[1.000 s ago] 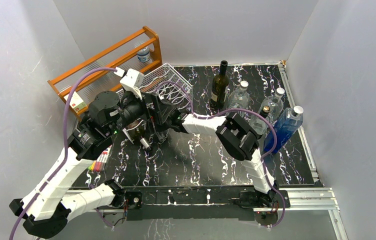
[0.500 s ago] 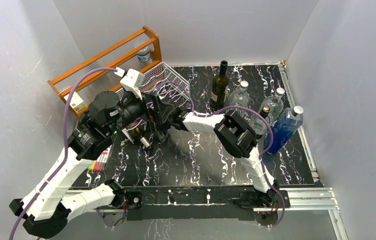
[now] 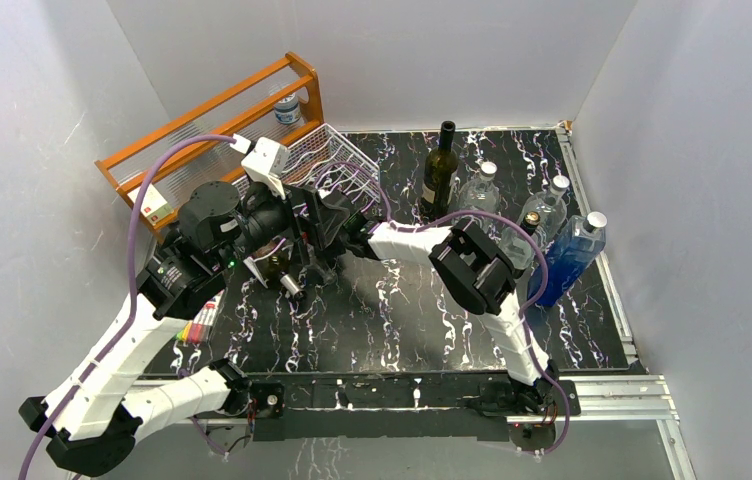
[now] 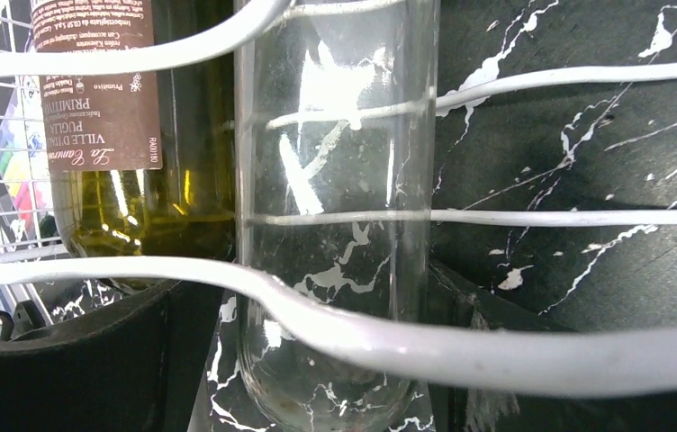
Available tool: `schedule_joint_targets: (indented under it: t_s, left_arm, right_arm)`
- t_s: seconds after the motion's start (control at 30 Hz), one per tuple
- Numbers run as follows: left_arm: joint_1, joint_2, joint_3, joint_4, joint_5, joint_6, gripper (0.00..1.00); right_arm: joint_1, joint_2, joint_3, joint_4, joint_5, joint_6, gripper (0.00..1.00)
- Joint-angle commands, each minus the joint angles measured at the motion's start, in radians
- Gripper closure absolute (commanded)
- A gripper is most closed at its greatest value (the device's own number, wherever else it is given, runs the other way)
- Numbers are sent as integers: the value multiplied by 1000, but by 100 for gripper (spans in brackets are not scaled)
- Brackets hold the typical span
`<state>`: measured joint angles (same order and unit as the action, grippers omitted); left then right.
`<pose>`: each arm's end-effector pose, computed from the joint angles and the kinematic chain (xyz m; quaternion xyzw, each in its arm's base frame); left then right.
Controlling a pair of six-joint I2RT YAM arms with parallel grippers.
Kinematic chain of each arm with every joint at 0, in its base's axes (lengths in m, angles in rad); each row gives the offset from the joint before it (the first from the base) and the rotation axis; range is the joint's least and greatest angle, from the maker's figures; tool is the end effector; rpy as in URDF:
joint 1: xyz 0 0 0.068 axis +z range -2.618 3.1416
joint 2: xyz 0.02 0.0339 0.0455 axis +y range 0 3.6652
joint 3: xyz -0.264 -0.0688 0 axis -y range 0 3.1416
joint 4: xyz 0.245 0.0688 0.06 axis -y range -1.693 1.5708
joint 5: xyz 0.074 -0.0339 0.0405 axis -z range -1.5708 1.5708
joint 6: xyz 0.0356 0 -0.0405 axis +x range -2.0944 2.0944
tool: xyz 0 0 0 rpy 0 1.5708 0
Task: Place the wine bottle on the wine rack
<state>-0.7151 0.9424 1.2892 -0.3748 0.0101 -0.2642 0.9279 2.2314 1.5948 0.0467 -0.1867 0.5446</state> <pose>0.1390 -0.1212 0.4637 0.1637 0.6980 -0.3311 0.6135 0.2976 0.4083 0.1639 -0.2104 0.8538 0.3758 0.2923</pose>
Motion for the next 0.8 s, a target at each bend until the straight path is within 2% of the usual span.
schedule_joint_targets:
  t_s: [0.0, 0.57, 0.7, 0.77]
  left_arm:
    - [4, -11, 21, 10, 0, 11, 2]
    - [4, -29, 9, 9, -18, 29, 2]
    - [3, -33, 7, 10, -19, 29, 2]
    - [3, -32, 6, 9, -19, 29, 2]
  right_arm:
    - [-2, -66, 3, -25, -16, -58, 12]
    - [-3, -214, -119, -19, -4, -135, 2]
    - [-5, -219, -127, -19, 12, -132, 2]
    - [-8, -208, -120, -22, 13, -120, 7]
